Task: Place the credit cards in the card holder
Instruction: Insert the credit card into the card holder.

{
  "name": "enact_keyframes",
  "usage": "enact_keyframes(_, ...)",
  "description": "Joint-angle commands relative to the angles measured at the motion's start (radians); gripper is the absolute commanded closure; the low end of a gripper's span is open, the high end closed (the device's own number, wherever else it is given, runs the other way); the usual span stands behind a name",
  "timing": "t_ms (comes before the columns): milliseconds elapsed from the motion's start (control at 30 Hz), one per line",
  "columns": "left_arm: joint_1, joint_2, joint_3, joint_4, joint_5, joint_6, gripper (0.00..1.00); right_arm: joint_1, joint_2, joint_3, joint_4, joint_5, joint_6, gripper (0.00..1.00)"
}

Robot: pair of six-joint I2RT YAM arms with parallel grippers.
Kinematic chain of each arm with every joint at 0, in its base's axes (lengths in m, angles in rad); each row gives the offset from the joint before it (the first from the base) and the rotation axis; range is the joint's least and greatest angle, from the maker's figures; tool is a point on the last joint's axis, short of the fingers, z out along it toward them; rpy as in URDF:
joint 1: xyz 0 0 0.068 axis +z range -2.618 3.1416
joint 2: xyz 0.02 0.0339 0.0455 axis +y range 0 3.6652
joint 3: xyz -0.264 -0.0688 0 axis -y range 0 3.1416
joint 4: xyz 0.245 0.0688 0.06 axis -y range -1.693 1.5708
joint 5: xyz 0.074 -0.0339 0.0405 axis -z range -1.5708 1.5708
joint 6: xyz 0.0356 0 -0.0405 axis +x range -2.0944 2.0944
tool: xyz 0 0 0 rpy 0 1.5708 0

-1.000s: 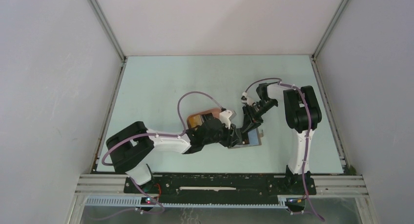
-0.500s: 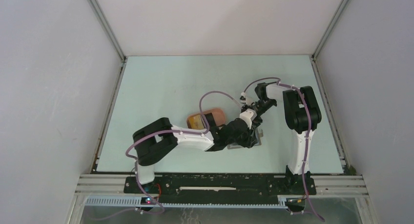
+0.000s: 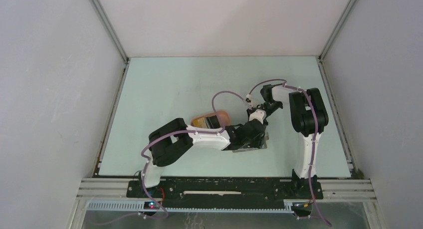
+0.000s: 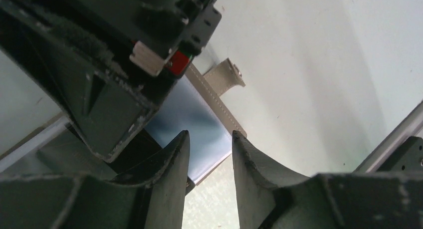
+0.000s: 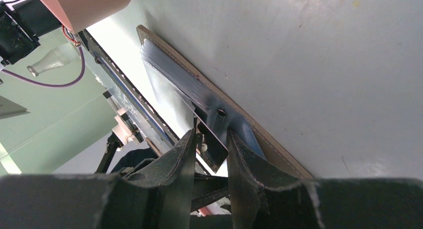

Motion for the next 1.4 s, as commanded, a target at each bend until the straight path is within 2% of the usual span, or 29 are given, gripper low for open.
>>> enact_keyframes(0,-0.008,0.027,0.098,-0.117,-0.057,-0.051,0.57,0.009,-0.036,0.024,0.025,0.016,0.002,0.63)
enact_keyframes(300,-0.01,0.033,0.138,-0.259,-0.132,-0.063,0.56,0.011,-0.043,0.023,0.023,0.007,0.0,0.62)
enact_keyframes(633,-0.01,-0.007,0.122,-0.298,-0.194,-0.049,0.56,0.011,-0.048,0.024,0.022,-0.001,-0.004,0.61)
enact_keyframes(1100,-0.01,-0.261,-0.087,-0.11,-0.162,0.047,0.58,0.002,-0.085,0.025,0.009,-0.073,-0.04,0.59)
enact_keyframes(1367,-0.005,-0.423,-0.289,0.019,-0.246,0.114,0.6,-0.012,-0.103,0.023,0.007,-0.043,-0.044,0.57)
